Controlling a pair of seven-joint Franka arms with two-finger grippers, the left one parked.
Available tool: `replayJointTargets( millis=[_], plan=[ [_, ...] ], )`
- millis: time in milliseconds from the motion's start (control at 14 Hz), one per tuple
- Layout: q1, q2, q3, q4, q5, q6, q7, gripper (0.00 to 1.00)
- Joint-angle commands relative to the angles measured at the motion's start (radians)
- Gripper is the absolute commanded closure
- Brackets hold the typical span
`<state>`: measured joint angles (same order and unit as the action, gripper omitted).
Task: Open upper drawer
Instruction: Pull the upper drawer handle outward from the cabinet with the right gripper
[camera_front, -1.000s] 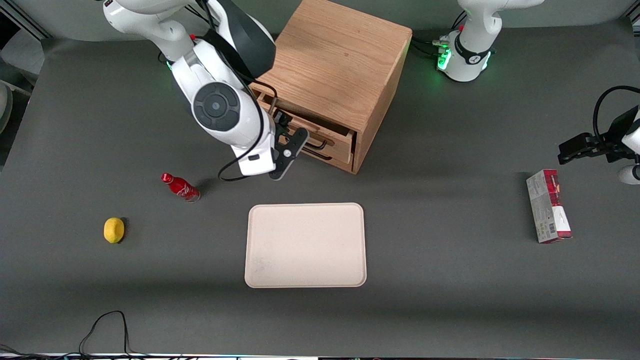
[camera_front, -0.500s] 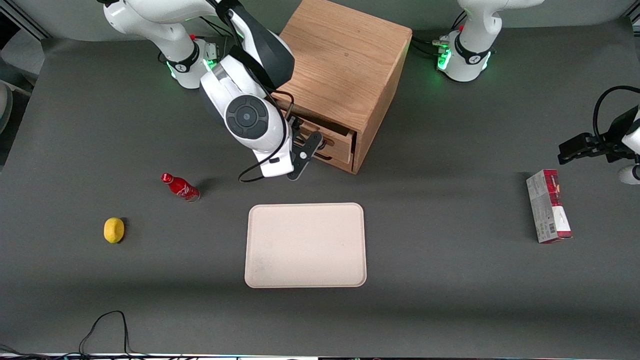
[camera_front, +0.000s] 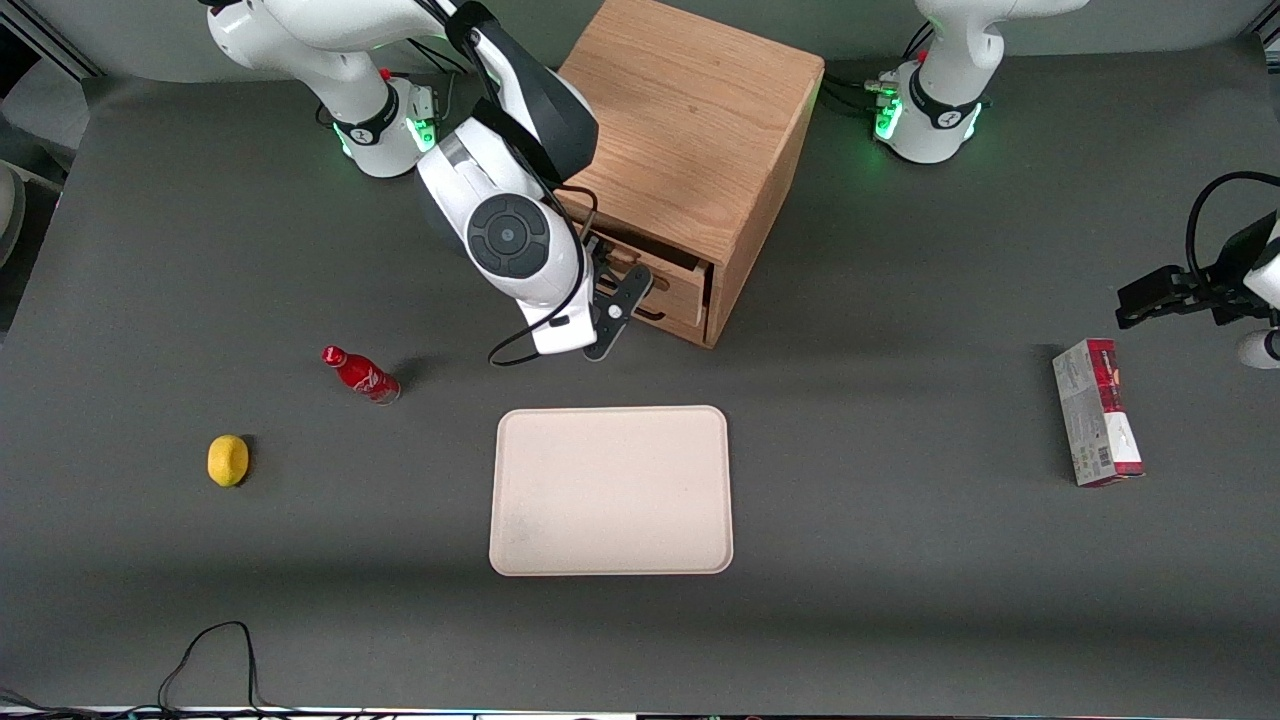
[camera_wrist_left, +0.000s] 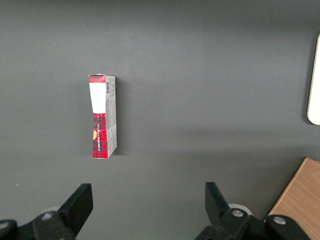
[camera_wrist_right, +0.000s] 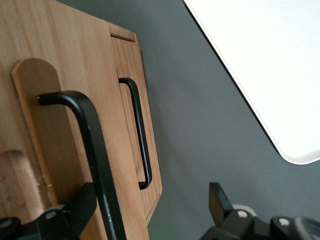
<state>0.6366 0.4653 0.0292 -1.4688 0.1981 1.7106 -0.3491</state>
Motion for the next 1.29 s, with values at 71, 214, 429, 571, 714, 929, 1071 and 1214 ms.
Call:
replayJointTargets(
  millis=[71,214,429,571,714,929,1071,1214],
  plan=[
    [0.003,-0.01,-0.02,-0.018,0.017,0.032,-0.066,0.0],
    [-0.018,-0.007,-0.022,-0.013,0.017,0.04,-0.086,0.0],
    [-0.034,-0.007,-0.022,-0.008,0.014,0.046,-0.091,0.0],
    [-0.035,-0.004,-0.022,0.002,0.012,0.055,-0.091,0.0],
    [-0.04,0.004,-0.023,0.011,0.011,0.058,-0.091,0.0],
    [-0.048,0.015,-0.023,0.03,0.007,0.058,-0.091,0.0],
    [-0.058,0.018,-0.023,0.033,0.006,0.058,-0.093,0.0],
    [-0.067,0.024,-0.023,0.038,0.007,0.058,-0.097,0.0]
  ],
)
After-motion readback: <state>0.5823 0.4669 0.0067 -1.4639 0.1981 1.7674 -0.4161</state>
